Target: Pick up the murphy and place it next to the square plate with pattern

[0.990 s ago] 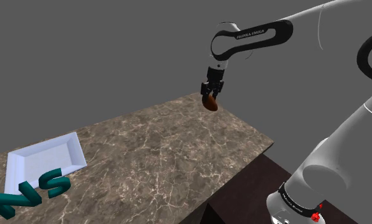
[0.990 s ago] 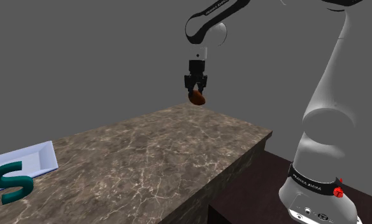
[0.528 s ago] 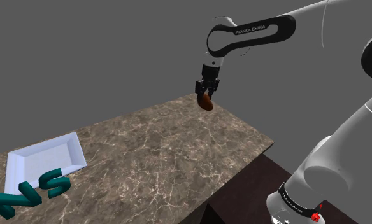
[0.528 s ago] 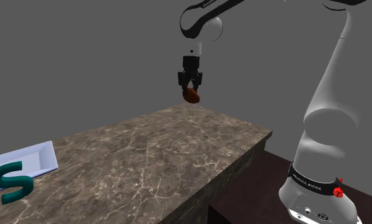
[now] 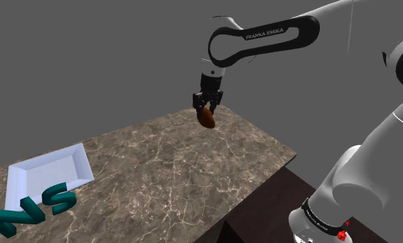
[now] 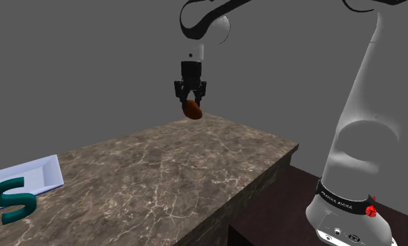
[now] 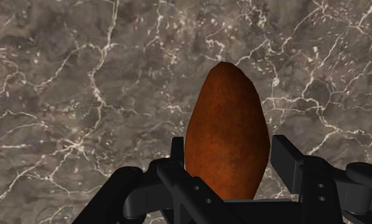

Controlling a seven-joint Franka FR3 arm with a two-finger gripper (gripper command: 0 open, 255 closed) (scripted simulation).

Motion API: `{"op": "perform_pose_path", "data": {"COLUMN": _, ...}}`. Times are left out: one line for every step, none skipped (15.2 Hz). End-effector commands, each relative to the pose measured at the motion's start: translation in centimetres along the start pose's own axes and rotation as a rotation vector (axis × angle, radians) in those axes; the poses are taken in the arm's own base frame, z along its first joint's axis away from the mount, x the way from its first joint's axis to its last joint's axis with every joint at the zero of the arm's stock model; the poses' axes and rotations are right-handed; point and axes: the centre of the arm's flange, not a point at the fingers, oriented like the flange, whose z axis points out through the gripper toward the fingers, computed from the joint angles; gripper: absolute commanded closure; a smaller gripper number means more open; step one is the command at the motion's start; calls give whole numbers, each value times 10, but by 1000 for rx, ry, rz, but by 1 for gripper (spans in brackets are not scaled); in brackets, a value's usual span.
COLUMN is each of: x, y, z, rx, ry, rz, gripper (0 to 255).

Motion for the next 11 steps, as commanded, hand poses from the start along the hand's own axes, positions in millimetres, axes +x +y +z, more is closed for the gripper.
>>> {"op": "perform_pose_path", "data": {"x": -2, "y": -26, "z": 5, "rx": 0, "ry": 0, "rz": 2, "gripper": 255}}
{"op": "perform_pose_path", "data": {"x": -3, "y": -39, "z": 7, "rx": 0, "ry": 0, "rz": 2, "gripper": 255}}
{"op": "perform_pose_path", "data": {"x": -4, "y": -52, "z": 8, "rx": 0, "ry": 0, "rz": 2, "gripper": 255}}
{"op": "perform_pose_path", "data": {"x": -4, "y": -65, "z": 10, "rx": 0, "ry": 0, "rz": 2, "gripper": 255}}
{"op": "perform_pose_path", "data": {"x": -5, "y": -79, "z": 11, "rx": 0, "ry": 0, "rz": 2, "gripper": 255}}
{"op": "perform_pose_path", "data": {"x": -6, "y": -92, "z": 13, "rx": 0, "ry": 0, "rz": 2, "gripper": 255}}
{"op": "perform_pose_path", "data": {"x": -6, "y": -105, "z": 14, "rx": 0, "ry": 0, "rz": 2, "gripper": 255}}
{"op": "perform_pose_path", "data": {"x": -7, "y": -118, "z": 15, "rx": 0, "ry": 0, "rz": 2, "gripper": 255}}
{"op": "perform_pose_path", "data": {"x": -7, "y": -131, "z": 17, "rx": 0, "ry": 0, "rz": 2, "gripper": 255}}
{"op": "perform_pose_path", "data": {"x": -8, "y": -144, "z": 18, "rx": 0, "ry": 0, "rz": 2, "gripper": 255}}
{"op": "perform_pose_path", "data": {"x": -9, "y": -157, "z": 20, "rx": 0, "ry": 0, "rz": 2, "gripper": 255}}
